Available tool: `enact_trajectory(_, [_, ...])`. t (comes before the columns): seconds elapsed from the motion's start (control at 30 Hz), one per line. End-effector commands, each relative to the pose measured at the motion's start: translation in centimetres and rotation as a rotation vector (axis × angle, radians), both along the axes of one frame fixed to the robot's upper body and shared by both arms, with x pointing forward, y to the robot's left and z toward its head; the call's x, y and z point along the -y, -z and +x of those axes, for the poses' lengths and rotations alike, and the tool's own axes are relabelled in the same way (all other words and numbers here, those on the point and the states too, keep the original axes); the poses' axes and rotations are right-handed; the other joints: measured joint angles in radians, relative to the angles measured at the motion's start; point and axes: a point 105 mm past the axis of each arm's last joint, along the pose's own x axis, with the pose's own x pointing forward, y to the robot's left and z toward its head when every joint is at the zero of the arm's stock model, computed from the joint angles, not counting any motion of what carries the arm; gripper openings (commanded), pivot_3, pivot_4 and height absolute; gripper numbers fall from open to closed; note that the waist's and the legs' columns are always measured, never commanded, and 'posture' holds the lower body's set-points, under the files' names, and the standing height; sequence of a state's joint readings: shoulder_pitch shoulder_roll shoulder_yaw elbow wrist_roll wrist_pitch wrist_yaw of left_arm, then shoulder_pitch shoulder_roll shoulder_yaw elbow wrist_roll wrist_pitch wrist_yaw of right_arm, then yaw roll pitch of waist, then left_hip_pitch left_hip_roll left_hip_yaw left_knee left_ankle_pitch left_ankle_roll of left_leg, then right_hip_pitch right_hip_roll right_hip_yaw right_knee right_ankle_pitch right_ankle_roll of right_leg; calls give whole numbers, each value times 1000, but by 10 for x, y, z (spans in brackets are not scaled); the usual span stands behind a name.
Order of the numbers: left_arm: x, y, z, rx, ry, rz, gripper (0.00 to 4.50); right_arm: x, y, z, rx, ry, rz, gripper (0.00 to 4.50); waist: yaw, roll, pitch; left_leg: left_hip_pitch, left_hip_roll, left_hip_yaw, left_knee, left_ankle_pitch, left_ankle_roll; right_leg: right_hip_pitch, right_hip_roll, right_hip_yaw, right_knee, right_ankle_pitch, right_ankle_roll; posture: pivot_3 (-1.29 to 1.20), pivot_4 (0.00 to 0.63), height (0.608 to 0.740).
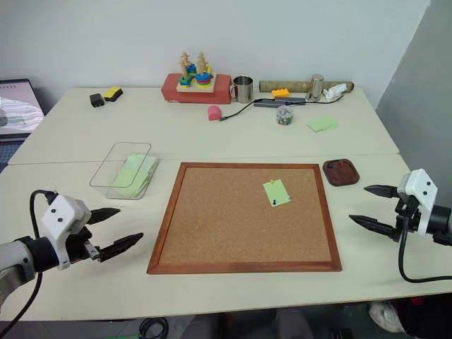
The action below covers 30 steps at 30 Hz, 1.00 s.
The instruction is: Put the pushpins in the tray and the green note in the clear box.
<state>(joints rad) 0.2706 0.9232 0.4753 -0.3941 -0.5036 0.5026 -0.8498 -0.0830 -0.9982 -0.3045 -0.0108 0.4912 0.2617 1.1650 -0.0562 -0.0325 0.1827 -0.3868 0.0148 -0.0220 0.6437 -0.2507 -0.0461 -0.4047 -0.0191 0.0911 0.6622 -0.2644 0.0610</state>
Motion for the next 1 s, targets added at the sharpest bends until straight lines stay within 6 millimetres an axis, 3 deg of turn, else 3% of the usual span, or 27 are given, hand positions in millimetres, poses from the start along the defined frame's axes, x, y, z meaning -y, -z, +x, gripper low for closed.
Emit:
enact_trajectory(0.03, [2, -16, 0, 72, 16, 7, 4500, -2, -6, 3, 37, -14, -9, 4457, 0, 0, 0, 0, 0, 0, 0, 0, 0, 0, 0, 0, 0, 0, 0, 0, 150, 740])
enact_trajectory(1.0, [5, -10, 5, 63, 11, 13, 4500, 1, -3, 18, 50, 85, -33, 4457, 1, 0, 0, 0, 0, 0, 1, 0, 0, 0, 0, 0, 1, 1, 1, 0, 150, 740])
